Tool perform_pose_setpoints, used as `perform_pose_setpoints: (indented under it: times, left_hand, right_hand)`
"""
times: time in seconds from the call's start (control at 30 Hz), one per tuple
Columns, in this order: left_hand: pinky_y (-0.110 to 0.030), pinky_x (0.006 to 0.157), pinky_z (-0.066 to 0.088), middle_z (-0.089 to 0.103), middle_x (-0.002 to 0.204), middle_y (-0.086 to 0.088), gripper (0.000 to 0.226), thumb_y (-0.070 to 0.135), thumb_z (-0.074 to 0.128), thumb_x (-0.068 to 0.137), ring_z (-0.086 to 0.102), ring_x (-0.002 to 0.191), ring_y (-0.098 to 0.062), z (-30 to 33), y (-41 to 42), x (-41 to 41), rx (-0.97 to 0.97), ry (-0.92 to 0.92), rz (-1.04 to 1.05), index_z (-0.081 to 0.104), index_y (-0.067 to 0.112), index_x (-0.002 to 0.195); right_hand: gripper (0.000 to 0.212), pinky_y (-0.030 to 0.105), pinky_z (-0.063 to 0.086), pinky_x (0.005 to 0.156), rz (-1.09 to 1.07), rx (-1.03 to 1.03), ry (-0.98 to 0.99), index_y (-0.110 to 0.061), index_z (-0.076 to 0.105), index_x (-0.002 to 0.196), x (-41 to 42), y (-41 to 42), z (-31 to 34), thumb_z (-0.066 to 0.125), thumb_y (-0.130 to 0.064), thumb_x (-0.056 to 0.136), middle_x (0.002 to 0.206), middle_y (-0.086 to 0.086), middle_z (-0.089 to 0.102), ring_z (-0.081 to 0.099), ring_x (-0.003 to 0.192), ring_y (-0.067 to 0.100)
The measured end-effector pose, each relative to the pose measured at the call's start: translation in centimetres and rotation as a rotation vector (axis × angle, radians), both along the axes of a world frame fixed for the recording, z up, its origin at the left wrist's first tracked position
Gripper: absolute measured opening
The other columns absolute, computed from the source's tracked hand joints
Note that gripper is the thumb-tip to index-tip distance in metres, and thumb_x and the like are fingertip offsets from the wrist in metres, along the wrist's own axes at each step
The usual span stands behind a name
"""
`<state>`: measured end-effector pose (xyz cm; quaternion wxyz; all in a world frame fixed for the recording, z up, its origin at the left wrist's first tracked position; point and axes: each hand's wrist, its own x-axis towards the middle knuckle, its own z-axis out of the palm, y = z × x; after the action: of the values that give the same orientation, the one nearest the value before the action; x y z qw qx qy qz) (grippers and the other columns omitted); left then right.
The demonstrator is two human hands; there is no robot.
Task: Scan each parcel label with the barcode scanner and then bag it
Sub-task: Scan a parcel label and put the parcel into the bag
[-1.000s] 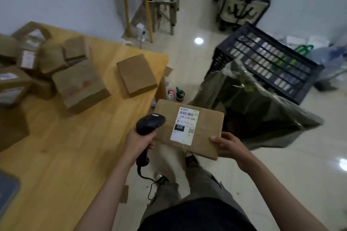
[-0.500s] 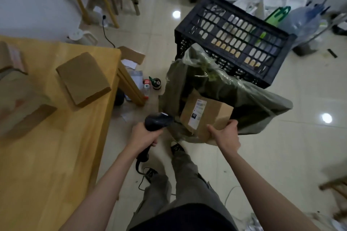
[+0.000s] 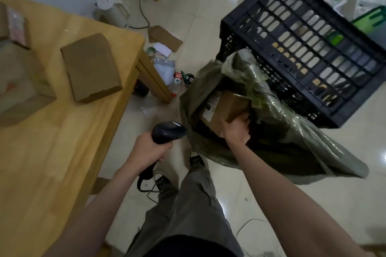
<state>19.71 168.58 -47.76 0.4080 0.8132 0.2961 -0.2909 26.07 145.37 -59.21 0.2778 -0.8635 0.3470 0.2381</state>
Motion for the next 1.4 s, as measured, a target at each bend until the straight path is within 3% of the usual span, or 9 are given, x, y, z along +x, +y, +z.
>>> perform_pose_setpoints:
  times: [0.23, 0.37, 0.53, 0.67, 0.77, 0.87, 1.0, 1.2, 1.4]
  left_hand:
    - [-0.026, 0.059, 0.057, 0.073, 0.063, -0.008, 0.012, 0.022, 0.075, 0.08, 0.072, 0.058, -0.018, -0.8, 1.6, -0.4, 0.046, 0.015, 0.055, 0.072, 0.011, 0.084]
    - [-0.028, 0.062, 0.058, 0.073, 0.063, -0.009, 0.014, 0.024, 0.076, 0.08, 0.072, 0.058, -0.019, -0.4, 1.6, -0.4, 0.034, 0.012, 0.066, 0.072, 0.011, 0.083]
    - [-0.021, 0.054, 0.05, 0.071, 0.06, -0.008, 0.013, 0.023, 0.074, 0.08, 0.07, 0.056, -0.017, 1.8, 1.8, -0.2, 0.012, -0.021, 0.046, 0.072, 0.01, 0.082]
    - [-0.022, 0.052, 0.049, 0.069, 0.056, -0.006, 0.013, 0.025, 0.075, 0.079, 0.069, 0.053, -0.015, 4.7, 3.4, -0.3, -0.01, -0.095, 0.081, 0.069, 0.013, 0.078]
    - [-0.025, 0.053, 0.051, 0.069, 0.059, -0.012, 0.014, 0.021, 0.075, 0.079, 0.069, 0.056, -0.02, 7.1, 5.9, -1.3, -0.011, -0.167, 0.158, 0.069, 0.008, 0.08]
    - [-0.023, 0.052, 0.05, 0.071, 0.064, -0.017, 0.016, 0.016, 0.073, 0.078, 0.067, 0.054, -0.019, 9.5, 9.3, -3.5, 0.016, -0.218, 0.223, 0.07, 0.0, 0.078]
    - [-0.026, 0.057, 0.054, 0.071, 0.059, -0.009, 0.014, 0.018, 0.073, 0.079, 0.069, 0.055, -0.02, 11.5, 14.8, -7.9, 0.048, -0.257, 0.312, 0.07, 0.004, 0.076]
    - [-0.028, 0.059, 0.056, 0.071, 0.061, -0.009, 0.011, 0.017, 0.073, 0.083, 0.071, 0.059, -0.022, 12.4, 21.2, -13.9, 0.098, -0.276, 0.428, 0.072, 0.006, 0.082]
    - [-0.022, 0.054, 0.052, 0.071, 0.059, -0.007, 0.008, 0.016, 0.074, 0.082, 0.069, 0.056, -0.019, 12.7, 24.1, -15.9, 0.11, -0.298, 0.508, 0.071, 0.009, 0.081]
  right_hand:
    - [0.088, 0.041, 0.023, 0.118, -0.058, 0.246, 0.243, -0.009, -0.001, 0.16, 2.6, -1.7, -3.5, 0.058, -0.035, 0.1, 0.167, 0.014, 0.004, 0.013, 0.152, 0.033]
    - [0.05, 0.034, 0.027, 0.118, 0.16, 0.333, 0.223, -0.007, 0.034, 0.151, 1.5, -1.4, -1.2, 0.047, -0.021, 0.105, 0.154, 0.008, 0.037, 0.035, 0.142, 0.028]
    - [0.04, 0.035, 0.049, 0.1, 0.42, 0.31, 0.224, -0.007, 0.059, 0.13, 2.0, -0.2, 3.9, 0.066, -0.024, 0.095, 0.129, 0.011, 0.061, 0.058, 0.119, 0.029]
    - [0.048, 0.03, 0.051, 0.087, 0.605, 0.266, 0.139, -0.014, 0.054, 0.135, 3.4, 3.0, 8.7, 0.07, -0.02, 0.09, 0.129, 0.008, 0.06, 0.06, 0.113, 0.022]
    - [0.044, 0.04, 0.058, 0.089, 0.754, 0.276, 0.068, -0.02, 0.055, 0.13, 4.2, 6.8, 12.2, 0.071, -0.021, 0.089, 0.12, 0.004, 0.063, 0.063, 0.103, 0.02]
    - [0.033, 0.04, 0.055, 0.091, 0.907, 0.291, 0.013, -0.024, 0.056, 0.117, 4.3, 11.6, 15.6, 0.071, -0.023, 0.088, 0.106, -0.001, 0.062, 0.062, 0.103, 0.022]
    - [0.041, 0.042, 0.056, 0.085, 1.082, 0.247, -0.06, -0.015, 0.058, 0.125, 3.0, 18.5, 18.3, 0.069, -0.028, 0.088, 0.11, 0.006, 0.066, 0.065, 0.097, 0.025]
    - [0.04, 0.043, 0.057, 0.09, 1.168, 0.297, -0.043, -0.019, 0.057, 0.127, -0.1, 27.0, 19.2, 0.065, -0.036, 0.091, 0.12, 0.003, 0.06, 0.063, 0.103, 0.022]
    - [0.045, 0.044, 0.057, 0.089, 1.187, 0.27, -0.03, -0.019, 0.052, 0.132, -1.0, 31.8, 18.6, 0.066, -0.033, 0.091, 0.114, 0.003, 0.059, 0.062, 0.1, 0.022]
